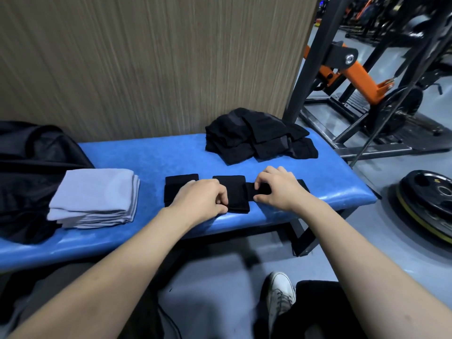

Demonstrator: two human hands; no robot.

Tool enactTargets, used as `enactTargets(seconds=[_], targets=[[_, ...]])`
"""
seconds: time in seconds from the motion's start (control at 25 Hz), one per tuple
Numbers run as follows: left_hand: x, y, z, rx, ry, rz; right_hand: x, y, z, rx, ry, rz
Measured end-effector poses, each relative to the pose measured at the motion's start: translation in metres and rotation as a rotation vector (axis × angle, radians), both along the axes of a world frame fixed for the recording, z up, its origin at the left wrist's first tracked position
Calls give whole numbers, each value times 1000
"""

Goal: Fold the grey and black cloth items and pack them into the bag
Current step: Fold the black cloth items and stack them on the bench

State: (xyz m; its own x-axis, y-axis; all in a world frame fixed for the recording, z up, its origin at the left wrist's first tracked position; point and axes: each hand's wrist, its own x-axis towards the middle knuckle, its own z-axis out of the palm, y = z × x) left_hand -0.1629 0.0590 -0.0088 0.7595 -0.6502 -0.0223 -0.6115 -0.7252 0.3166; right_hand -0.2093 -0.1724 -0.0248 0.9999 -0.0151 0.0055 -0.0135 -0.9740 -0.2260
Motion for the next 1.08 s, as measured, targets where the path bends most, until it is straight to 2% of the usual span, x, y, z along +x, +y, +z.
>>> enactTargets(seconds=[0.16, 0.36, 0.52, 0.68, 0.8, 0.96, 1.08], targets=[[3, 7, 0, -76, 11, 20, 1, 2, -1, 19, 0, 4], [8, -1, -8, -95, -182, 65, -5, 8, 1, 33, -31, 48], [12, -11, -20, 17, -211, 155, -9, 14, 3, 64, -83, 101], [15, -15, -19, 67, -194, 163, -13, 12, 3, 66, -19, 135], [13, -16, -14, -15, -99, 166, -14, 13, 1, 57, 17, 130], [6, -21, -6, -347, 106, 186, -12, 16, 2, 47, 21, 115], [6, -24, -4, -397, 238, 197, -13, 17, 1, 39, 24, 110]])
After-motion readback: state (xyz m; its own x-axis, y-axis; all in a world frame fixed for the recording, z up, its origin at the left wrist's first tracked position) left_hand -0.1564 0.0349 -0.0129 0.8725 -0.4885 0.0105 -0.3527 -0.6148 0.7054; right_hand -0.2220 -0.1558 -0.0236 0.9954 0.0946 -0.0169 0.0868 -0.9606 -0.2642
